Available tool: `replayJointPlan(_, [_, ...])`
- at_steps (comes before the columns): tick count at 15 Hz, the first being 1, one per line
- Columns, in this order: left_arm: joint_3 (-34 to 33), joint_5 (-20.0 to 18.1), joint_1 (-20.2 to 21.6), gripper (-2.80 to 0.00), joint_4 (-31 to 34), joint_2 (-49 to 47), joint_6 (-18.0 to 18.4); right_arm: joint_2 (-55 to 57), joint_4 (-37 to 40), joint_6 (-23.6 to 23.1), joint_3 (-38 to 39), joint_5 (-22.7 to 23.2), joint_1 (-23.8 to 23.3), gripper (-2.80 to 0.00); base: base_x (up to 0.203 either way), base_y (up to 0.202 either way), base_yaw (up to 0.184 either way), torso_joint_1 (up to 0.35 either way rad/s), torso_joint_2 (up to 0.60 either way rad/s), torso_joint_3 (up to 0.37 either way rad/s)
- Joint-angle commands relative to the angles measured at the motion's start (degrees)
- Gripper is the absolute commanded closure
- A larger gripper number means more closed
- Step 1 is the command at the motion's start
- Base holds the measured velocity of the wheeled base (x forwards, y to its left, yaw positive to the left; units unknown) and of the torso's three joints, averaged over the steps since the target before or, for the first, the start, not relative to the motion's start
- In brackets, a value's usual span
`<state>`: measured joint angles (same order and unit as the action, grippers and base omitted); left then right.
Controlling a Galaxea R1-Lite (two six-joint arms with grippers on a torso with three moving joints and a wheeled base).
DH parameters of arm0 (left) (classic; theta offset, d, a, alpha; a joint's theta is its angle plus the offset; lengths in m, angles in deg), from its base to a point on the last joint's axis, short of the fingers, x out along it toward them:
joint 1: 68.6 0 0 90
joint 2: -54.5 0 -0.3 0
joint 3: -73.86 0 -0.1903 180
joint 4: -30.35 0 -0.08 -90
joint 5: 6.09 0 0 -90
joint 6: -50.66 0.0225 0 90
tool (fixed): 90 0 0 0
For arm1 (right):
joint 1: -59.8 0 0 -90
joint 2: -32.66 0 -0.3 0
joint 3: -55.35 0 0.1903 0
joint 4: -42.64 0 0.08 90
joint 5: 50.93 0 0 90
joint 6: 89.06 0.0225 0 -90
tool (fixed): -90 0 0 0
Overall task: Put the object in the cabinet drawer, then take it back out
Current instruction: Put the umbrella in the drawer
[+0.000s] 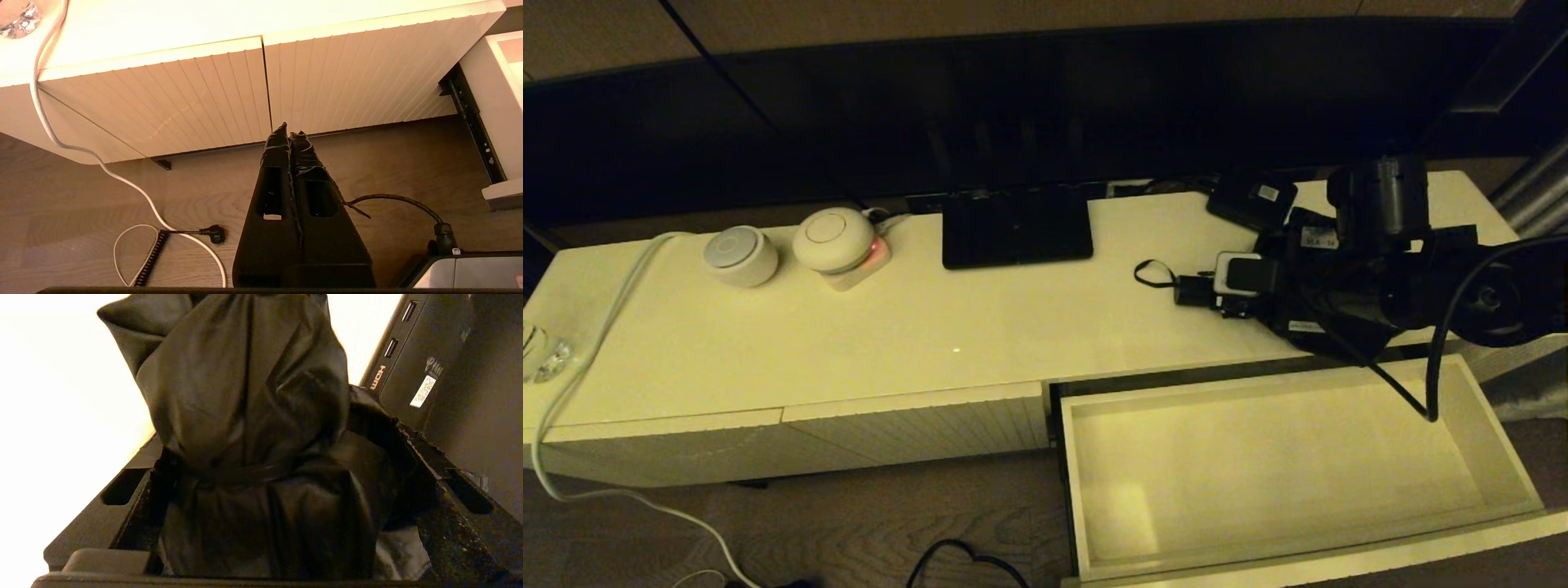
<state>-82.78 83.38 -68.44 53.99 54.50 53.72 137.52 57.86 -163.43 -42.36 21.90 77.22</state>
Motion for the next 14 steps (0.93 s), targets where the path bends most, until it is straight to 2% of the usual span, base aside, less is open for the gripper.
replayJointPlan(1, [-0.18,0.0,0.02,0.0,0.0,0.0,0.02,0.16,-0.15,-0.34,0.34,-0.54,0.07,0.0,0.0,0.0,0.0,0.0,0.0,0.0])
replayJointPlan(9, [-0.18,0.0,0.02,0.0,0.0,0.0,0.02,0.0,0.32,-0.25,1.12,-0.75,0.07,0.0,0.0,0.0,0.0,0.0,0.0,0.0])
replayJointPlan(14, [-0.18,0.0,0.02,0.0,0.0,0.0,0.02,-5.49,0.65,-0.66,2.17,-1.2,1.68,0.0,0.0,0.0,0.0,0.0,0.0,0.0])
